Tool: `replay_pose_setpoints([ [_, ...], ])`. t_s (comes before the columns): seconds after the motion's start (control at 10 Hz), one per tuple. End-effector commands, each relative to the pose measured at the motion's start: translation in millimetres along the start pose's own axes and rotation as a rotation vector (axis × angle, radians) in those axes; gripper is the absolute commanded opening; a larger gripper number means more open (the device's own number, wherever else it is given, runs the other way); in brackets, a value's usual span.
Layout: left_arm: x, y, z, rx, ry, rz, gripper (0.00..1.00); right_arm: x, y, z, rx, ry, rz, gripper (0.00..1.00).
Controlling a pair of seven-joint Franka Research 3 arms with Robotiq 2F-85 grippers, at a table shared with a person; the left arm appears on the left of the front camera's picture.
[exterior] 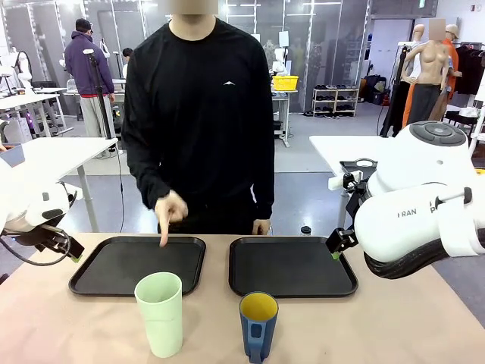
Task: Sort and store the cups by type.
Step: Pick up the Reusable plastic cup.
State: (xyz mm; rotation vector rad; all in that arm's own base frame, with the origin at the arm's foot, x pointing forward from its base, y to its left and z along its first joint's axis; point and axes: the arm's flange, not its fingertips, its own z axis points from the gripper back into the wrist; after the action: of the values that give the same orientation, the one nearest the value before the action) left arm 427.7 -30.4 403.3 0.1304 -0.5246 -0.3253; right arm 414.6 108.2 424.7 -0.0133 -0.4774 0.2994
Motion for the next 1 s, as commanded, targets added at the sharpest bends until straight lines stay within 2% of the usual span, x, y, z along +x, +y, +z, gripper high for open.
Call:
replay_pose_setpoints([
  [0.0, 0.7, -0.1, 1.0, 0.005, -0.001, -0.002, 1.0, 0.0, 0.2, 0.0, 0.003, 0.0, -0.001, 1.0],
  [0.9, 0.7, -0.1, 1.0, 0.005, -0.001, -0.002, 1.0, 0.0, 0.2, 0.0, 0.003, 0.0, -0.001, 1.0],
])
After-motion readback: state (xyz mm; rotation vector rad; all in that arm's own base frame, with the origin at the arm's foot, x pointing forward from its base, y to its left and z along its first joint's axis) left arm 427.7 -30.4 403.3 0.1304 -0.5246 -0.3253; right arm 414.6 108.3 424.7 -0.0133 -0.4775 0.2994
